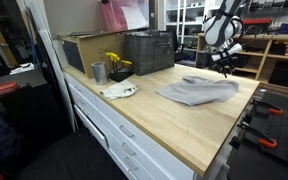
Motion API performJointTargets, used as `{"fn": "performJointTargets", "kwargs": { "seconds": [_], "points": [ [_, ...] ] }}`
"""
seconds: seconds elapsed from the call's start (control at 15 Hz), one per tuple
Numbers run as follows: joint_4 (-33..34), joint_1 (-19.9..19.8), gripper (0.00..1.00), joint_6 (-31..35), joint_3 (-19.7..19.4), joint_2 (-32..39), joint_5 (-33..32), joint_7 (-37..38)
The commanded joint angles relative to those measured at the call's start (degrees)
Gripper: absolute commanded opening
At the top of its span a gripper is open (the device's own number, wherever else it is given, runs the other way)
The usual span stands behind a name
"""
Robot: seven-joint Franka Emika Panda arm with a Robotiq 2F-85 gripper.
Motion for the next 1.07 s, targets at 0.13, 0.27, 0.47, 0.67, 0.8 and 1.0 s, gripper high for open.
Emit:
{"fn": "performJointTargets", "kwargs": {
  "seconds": [0.13, 0.27, 0.47, 0.67, 0.8, 1.0],
  "points": [
    [2.36, -1.77, 0.84, -1.47, 5.61, -5.92, 2.54, -0.26],
    [5.24, -3.2, 0.99, -1.94, 8.97, -5.04, 6.62, -2.0],
    [10.05, -4.95, 1.0, -1.47, 12.79, -2.19, 12.14, -4.07],
    [15.87, -6.51, 1.0, -0.88, 14.75, 1.8, 15.62, -6.58],
    [19.98, -7.94, 1.0, -1.07, 15.5, 4.74, 17.91, -8.56],
    [26.24, -10.18, 1.0, -1.56, 16.18, 9.58, 21.04, -10.79]
  ]
}}
